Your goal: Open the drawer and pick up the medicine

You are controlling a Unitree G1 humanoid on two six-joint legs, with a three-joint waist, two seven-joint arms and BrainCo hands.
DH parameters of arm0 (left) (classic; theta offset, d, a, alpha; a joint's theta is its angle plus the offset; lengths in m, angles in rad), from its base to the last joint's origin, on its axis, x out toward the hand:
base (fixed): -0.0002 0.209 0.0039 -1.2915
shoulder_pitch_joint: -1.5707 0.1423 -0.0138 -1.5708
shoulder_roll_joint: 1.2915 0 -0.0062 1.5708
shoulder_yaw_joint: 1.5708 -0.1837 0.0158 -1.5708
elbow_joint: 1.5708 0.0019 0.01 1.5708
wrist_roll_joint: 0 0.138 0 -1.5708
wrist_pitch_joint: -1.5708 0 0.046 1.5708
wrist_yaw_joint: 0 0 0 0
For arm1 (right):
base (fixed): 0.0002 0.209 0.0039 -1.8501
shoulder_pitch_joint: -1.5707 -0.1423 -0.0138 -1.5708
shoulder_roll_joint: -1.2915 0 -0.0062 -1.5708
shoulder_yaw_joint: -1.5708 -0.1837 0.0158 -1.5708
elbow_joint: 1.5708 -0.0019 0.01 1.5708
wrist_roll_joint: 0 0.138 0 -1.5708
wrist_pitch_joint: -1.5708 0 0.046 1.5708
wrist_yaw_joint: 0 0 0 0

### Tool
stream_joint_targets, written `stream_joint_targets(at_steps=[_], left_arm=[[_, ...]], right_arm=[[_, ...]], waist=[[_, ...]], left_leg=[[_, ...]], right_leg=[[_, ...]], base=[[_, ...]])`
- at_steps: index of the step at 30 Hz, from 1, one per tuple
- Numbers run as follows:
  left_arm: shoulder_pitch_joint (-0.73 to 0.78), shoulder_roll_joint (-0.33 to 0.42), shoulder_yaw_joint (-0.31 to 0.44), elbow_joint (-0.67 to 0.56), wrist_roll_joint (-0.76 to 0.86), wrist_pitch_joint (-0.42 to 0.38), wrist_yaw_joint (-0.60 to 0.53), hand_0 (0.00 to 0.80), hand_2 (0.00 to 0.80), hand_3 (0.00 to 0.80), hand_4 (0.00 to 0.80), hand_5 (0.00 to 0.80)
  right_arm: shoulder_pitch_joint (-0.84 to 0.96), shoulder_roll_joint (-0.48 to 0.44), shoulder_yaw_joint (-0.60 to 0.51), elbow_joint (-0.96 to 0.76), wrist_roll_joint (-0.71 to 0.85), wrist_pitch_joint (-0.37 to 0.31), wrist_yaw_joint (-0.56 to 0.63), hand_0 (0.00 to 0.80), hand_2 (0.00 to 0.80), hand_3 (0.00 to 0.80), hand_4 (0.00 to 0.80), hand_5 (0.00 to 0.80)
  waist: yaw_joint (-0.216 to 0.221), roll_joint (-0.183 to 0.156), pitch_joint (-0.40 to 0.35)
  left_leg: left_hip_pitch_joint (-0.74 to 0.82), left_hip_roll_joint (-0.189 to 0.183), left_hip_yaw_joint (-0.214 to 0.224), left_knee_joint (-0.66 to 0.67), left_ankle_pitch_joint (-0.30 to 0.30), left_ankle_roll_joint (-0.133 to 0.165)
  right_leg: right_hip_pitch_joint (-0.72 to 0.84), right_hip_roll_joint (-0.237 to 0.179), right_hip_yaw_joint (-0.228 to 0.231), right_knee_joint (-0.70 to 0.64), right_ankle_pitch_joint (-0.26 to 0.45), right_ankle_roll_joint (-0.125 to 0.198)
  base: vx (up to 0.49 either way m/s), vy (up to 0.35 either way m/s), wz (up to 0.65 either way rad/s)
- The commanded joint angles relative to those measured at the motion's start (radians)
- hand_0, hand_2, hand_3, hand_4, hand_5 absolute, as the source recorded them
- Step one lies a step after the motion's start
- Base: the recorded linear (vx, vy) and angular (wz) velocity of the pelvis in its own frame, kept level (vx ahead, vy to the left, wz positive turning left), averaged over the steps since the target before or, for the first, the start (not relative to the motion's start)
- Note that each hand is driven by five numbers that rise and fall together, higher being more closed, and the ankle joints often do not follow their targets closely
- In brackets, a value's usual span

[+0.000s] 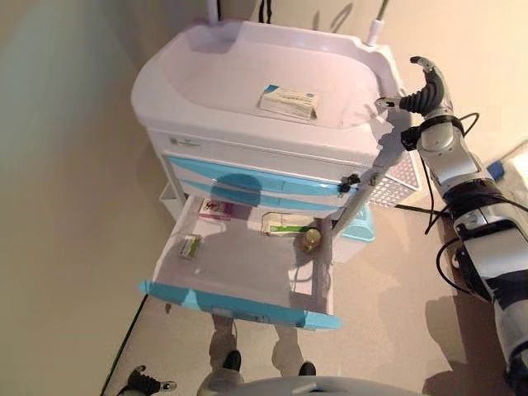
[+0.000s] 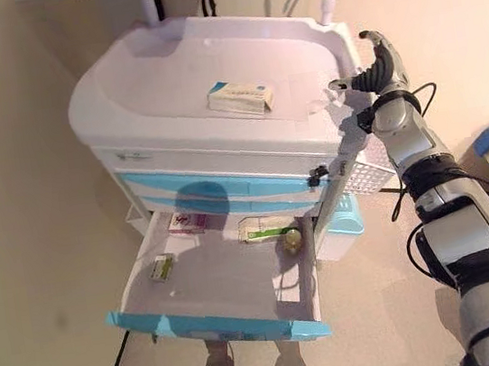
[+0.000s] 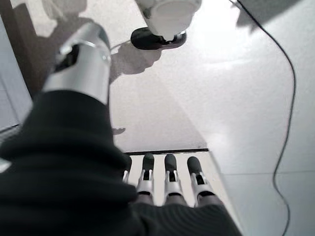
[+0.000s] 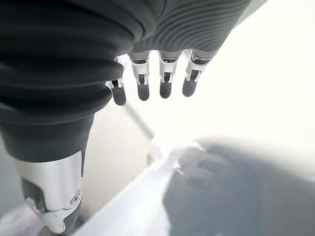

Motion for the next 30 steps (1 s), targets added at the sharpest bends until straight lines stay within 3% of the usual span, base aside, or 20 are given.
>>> stream_joint_targets(at_steps=[1, 11, 30], left_arm=[[-0.032, 0.022, 0.016, 0.05, -0.029, 0.002, 0.005, 0.0, 0.0, 0.0, 0.0, 0.0], [-0.015, 0.007, 0.046, 0.036, -0.018, 0.013, 0.002, 0.0, 0.0, 0.0, 0.0, 0.0], [0.008, 0.001, 0.055, -0.144, -0.069, -0.034, -0.038, 0.0, 0.0, 0.0, 0.0, 0.0]], right_arm=[[0.021, -0.064, -0.039, -0.075, 0.038, -0.052, -0.042, 0.0, 0.0, 0.0, 0.0, 0.0], [0.23, -0.06, -0.177, -0.208, 0.051, -0.063, -0.052, 0.0, 0.0, 0.0, 0.0, 0.0], [0.567, 0.054, -0.3, -0.157, -0.001, -0.046, 0.003, 0.0, 0.0, 0.0, 0.0, 0.0]], waist=[[0.005, -0.02, -0.023], [-0.019, -0.001, -0.035], [-0.05, 0.043, -0.023]], left_leg=[[-0.023, -0.042, -0.009, -0.022, 0.0, 0.032], [-0.006, -0.038, 0.013, -0.024, -0.006, 0.031], [0.004, -0.04, 0.032, -0.022, -0.008, 0.035]], right_leg=[[-0.004, -0.015, -0.012, 0.027, -0.001, 0.066], [0.005, -0.014, 0.004, 0.021, 0.0, 0.066], [0.003, -0.018, 0.02, 0.022, 0.002, 0.067]], base=[[0.004, -0.002, -0.05], [-0.004, -0.006, -0.08], [-0.005, -0.001, -0.02]])
